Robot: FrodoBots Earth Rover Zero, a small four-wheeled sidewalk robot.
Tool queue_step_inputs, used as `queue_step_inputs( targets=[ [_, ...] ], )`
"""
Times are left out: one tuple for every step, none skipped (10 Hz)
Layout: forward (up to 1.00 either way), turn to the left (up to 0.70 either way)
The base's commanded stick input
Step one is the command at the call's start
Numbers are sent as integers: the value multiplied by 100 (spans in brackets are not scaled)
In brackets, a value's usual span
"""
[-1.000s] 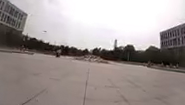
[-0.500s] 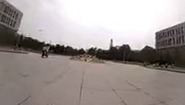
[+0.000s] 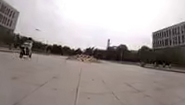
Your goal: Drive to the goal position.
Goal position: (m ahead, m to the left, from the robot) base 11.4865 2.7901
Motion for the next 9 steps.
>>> queue_step_inputs(
  targets=[
    [50,0],
    [50,0],
    [50,0],
    [50,0],
    [50,0],
    [50,0],
    [50,0],
    [50,0],
    [50,0]
  ],
)
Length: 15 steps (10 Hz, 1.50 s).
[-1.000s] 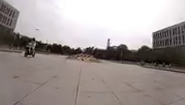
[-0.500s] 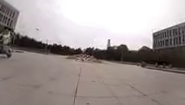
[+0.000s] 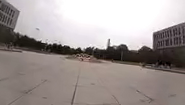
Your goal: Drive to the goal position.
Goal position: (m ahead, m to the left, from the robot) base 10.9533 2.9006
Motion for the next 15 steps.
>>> queue_step_inputs(
  targets=[
    [50,0],
    [50,0],
    [50,0],
    [50,0],
    [50,6],
    [50,18],
    [50,25],
    [50,25],
    [50,25],
    [50,25],
    [50,25],
    [50,25],
    [50,25],
    [50,25],
    [50,25]
  ],
)
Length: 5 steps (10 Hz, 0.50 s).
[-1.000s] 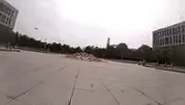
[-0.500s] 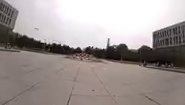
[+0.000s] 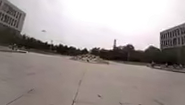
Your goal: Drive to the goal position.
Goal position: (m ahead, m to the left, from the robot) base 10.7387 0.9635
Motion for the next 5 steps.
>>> queue_step_inputs(
  targets=[
    [50,25],
    [50,25],
    [50,25],
    [50,21],
    [50,17]
  ],
)
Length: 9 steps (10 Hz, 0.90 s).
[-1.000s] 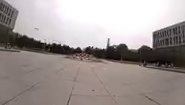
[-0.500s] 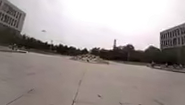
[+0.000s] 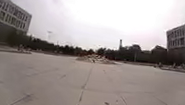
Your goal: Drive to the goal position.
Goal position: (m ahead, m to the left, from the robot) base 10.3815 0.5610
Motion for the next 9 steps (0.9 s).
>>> queue_step_inputs(
  targets=[
    [50,12],
    [50,8],
    [50,3],
    [50,0],
    [50,0],
    [50,0],
    [50,0],
    [50,0],
    [50,0]
  ],
)
